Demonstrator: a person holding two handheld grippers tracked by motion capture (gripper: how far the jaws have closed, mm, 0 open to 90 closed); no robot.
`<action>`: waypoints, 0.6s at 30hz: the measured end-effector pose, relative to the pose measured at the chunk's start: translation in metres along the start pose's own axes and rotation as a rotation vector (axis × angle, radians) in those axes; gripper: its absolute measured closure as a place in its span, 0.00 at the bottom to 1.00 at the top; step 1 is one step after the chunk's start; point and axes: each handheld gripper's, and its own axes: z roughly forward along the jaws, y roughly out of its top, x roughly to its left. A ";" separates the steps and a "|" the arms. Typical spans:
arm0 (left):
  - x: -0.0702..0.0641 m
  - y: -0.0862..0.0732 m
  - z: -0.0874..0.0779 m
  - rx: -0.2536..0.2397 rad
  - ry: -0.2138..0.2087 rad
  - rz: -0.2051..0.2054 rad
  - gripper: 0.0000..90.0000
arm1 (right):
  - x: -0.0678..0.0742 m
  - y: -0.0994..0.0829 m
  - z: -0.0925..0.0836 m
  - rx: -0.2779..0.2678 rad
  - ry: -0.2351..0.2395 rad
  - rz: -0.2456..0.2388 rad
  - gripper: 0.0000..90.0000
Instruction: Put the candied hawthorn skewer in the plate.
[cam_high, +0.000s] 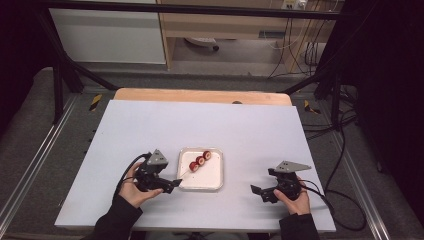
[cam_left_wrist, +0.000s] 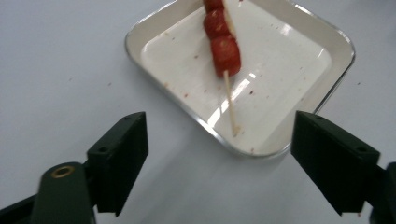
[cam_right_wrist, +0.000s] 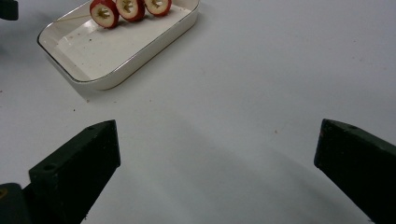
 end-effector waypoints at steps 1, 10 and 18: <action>0.003 -0.004 -0.002 -0.004 0.010 -0.002 0.18 | 0.000 0.000 0.000 0.000 0.000 -0.001 0.01; 0.022 -0.039 -0.018 -0.035 0.056 -0.044 0.07 | 0.001 -0.001 0.001 0.005 0.001 0.003 0.01; 0.036 -0.063 -0.033 -0.097 0.054 -0.073 0.06 | 0.001 -0.002 0.003 0.018 -0.004 0.000 0.01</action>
